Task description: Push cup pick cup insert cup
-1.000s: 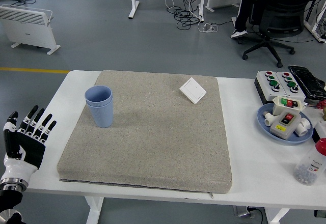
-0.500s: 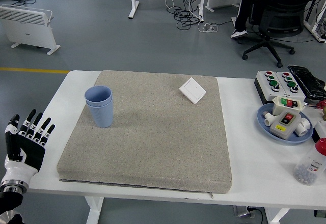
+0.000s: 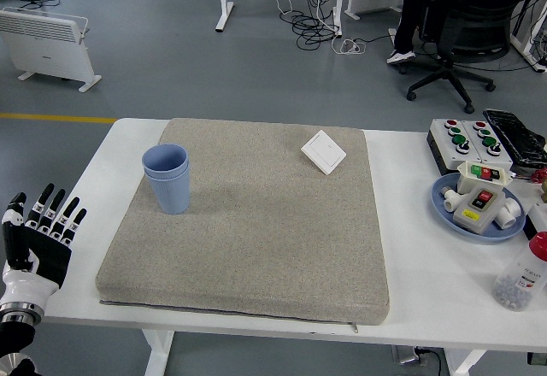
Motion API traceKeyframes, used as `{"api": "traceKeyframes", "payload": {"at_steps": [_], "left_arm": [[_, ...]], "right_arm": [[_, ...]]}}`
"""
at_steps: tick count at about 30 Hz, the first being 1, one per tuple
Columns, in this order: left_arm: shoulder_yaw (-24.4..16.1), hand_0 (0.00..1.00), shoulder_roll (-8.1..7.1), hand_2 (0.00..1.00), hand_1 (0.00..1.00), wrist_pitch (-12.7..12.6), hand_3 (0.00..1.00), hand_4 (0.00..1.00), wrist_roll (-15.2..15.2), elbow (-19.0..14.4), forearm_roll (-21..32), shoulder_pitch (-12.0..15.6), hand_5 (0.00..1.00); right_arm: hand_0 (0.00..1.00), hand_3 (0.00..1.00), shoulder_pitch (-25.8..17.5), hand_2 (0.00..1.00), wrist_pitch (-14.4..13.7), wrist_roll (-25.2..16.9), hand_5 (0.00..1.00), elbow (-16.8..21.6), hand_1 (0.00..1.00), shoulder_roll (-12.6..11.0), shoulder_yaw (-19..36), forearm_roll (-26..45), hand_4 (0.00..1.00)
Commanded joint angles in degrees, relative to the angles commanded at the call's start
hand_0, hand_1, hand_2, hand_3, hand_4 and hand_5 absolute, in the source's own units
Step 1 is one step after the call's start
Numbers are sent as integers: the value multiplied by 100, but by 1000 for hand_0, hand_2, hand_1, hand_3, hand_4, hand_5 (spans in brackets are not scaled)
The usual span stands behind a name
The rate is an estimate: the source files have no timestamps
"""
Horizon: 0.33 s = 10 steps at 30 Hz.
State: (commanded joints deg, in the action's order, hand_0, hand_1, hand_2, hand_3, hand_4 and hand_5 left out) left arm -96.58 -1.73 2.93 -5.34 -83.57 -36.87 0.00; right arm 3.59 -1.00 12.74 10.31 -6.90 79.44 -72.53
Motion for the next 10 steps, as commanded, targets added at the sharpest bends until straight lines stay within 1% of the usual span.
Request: {"api": "traceKeyframes", "payload": {"at_steps": [10], "left_arm": [[-4, 914, -5, 996, 924, 18, 945, 590, 15, 6, -7, 2, 998]], "right_arm": [[694, 545, 7, 615, 4, -19, 432, 0, 594, -10, 16, -20, 105]]}}
